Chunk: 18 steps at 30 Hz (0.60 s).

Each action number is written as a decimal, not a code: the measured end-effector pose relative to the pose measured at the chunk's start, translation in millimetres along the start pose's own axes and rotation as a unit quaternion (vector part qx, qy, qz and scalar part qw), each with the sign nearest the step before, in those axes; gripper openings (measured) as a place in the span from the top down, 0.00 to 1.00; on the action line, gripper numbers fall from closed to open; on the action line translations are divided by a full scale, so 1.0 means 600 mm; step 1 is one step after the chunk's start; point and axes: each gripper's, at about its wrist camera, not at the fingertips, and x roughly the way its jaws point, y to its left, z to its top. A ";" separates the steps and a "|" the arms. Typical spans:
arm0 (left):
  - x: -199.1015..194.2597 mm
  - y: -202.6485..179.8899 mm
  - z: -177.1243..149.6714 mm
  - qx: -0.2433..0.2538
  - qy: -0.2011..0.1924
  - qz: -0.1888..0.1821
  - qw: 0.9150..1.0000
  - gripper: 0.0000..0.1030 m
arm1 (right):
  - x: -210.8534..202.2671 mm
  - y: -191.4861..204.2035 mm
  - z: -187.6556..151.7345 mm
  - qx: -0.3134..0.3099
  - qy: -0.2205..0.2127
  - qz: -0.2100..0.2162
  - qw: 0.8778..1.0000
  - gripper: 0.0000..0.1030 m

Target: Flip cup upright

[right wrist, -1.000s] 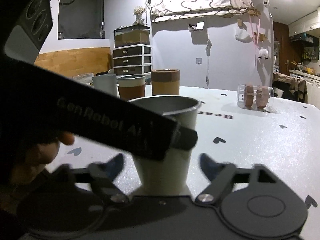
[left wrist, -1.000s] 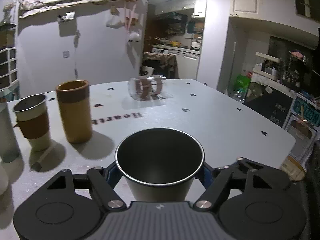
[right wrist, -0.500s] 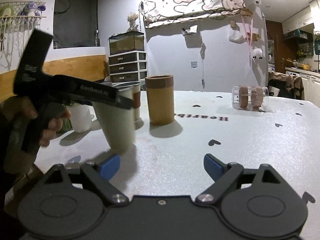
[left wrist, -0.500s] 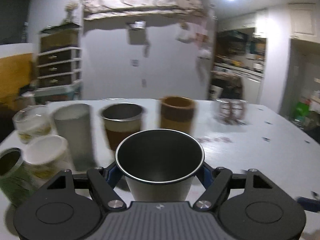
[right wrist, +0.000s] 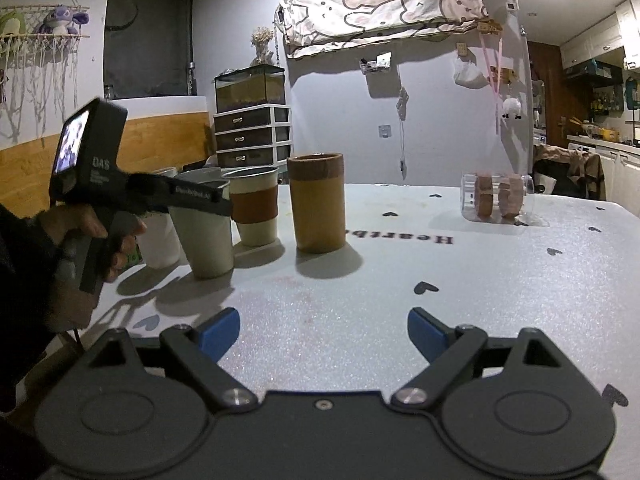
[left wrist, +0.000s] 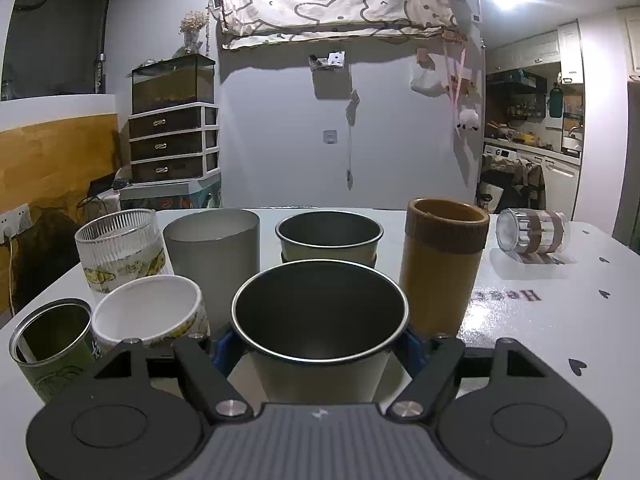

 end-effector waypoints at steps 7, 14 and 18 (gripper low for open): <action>-0.032 0.000 0.004 -0.017 -0.001 0.010 1.000 0.03 | -0.008 -0.008 0.012 0.015 -0.014 0.004 1.000 0.09; -0.118 -0.005 0.000 -0.020 -0.024 -0.001 1.000 0.00 | -0.033 -0.020 0.047 0.023 -0.051 -0.001 0.998 0.06; -0.167 -0.009 -0.013 -0.025 -0.035 0.001 0.999 0.00 | -0.046 -0.026 0.060 0.026 -0.069 -0.015 0.997 0.04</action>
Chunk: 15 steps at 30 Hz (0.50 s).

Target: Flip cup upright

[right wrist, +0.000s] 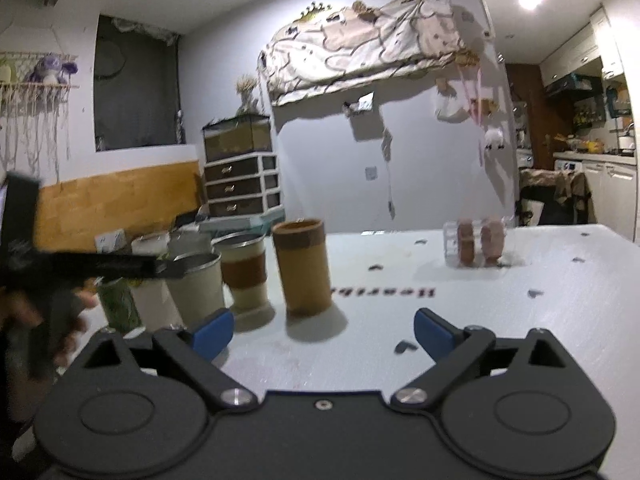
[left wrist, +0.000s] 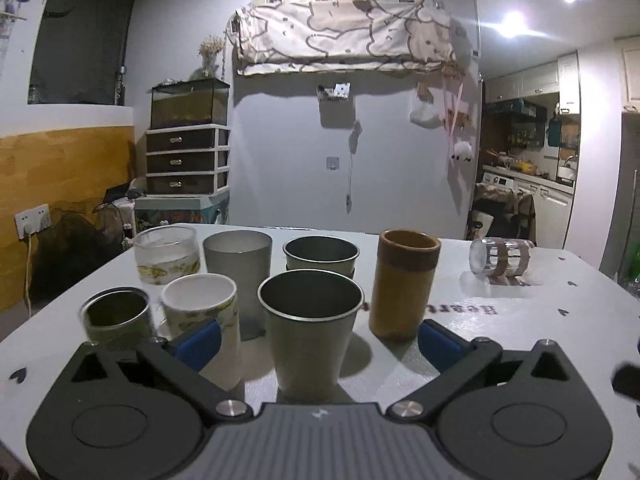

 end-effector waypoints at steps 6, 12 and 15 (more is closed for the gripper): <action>-0.047 -0.013 -0.015 0.018 -0.002 0.002 1.000 0.00 | -0.002 -0.005 0.010 -0.007 0.000 -0.022 1.000 0.01; -0.072 -0.014 -0.030 0.019 0.002 -0.004 1.000 0.00 | -0.001 -0.003 0.016 -0.013 0.002 -0.036 0.999 0.00; -0.076 -0.013 -0.030 0.015 0.001 -0.002 1.000 0.00 | 0.001 -0.001 0.016 -0.017 0.006 -0.045 0.999 0.00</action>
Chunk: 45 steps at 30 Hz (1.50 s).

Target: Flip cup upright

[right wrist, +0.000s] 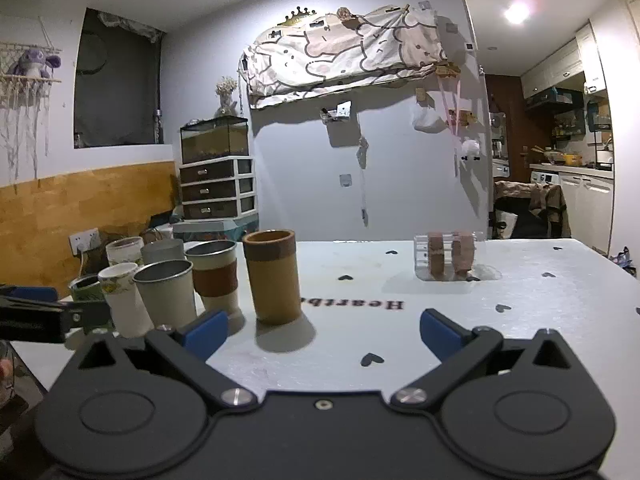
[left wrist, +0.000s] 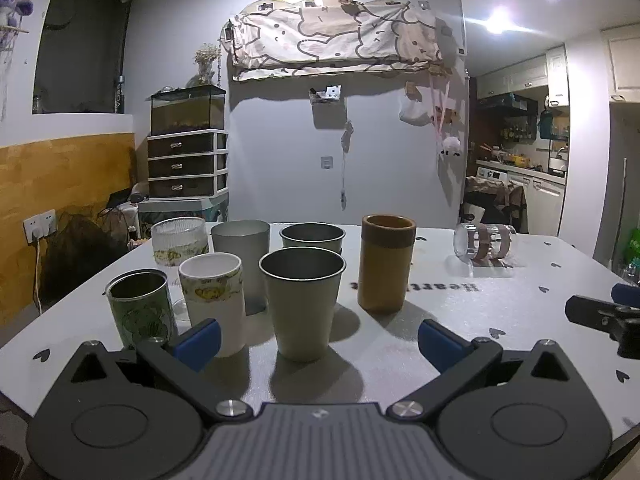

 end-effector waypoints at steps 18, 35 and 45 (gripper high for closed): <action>-0.004 -0.002 -0.005 -0.005 0.002 0.010 1.000 0.00 | 0.006 0.012 -0.001 -0.011 0.010 -0.003 1.000 0.00; -0.001 -0.002 -0.003 -0.007 0.007 0.013 1.000 0.00 | 0.007 0.014 -0.001 -0.011 0.011 -0.003 1.000 0.00; 0.000 -0.001 -0.002 -0.007 0.007 0.013 1.000 0.00 | 0.008 0.015 -0.002 -0.011 0.011 -0.003 1.000 0.00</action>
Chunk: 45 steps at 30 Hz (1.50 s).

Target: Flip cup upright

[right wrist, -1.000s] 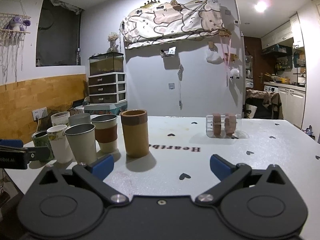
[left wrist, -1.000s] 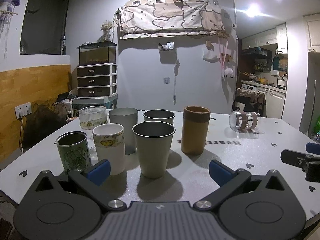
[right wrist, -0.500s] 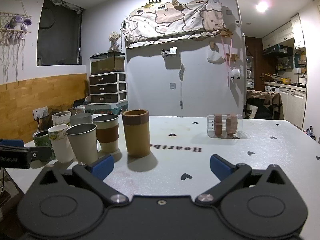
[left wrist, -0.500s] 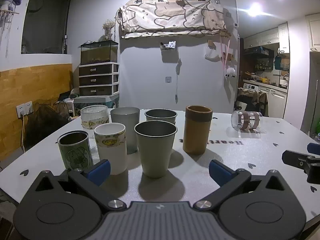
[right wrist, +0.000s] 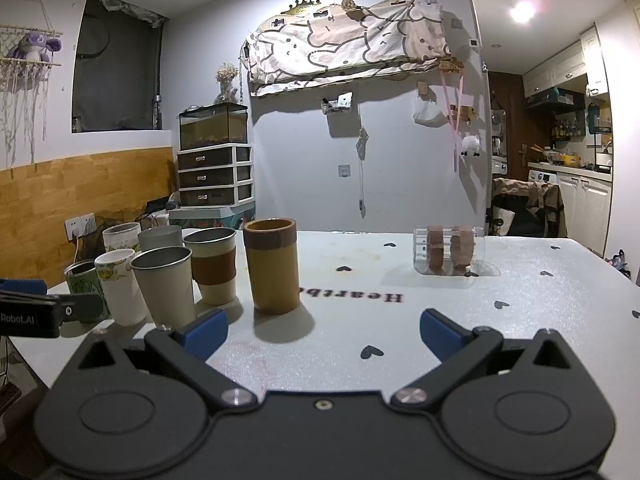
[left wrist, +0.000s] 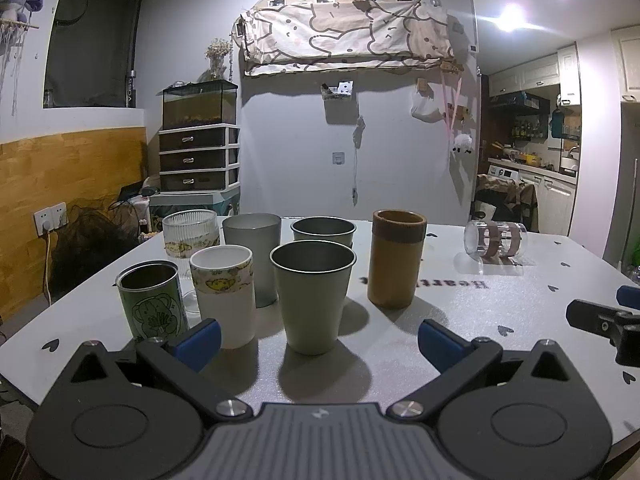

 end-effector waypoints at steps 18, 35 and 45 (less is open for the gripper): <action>0.001 0.005 0.000 -0.001 0.001 0.004 1.000 0.00 | 0.000 -0.002 0.000 0.001 0.000 -0.001 1.000 0.00; 0.002 0.006 0.000 -0.001 0.001 0.004 1.000 0.00 | 0.000 -0.003 0.000 0.001 0.000 -0.001 1.000 0.00; 0.002 0.014 -0.002 -0.002 0.002 0.004 1.000 0.00 | 0.000 -0.002 0.000 0.000 0.001 -0.001 1.000 0.00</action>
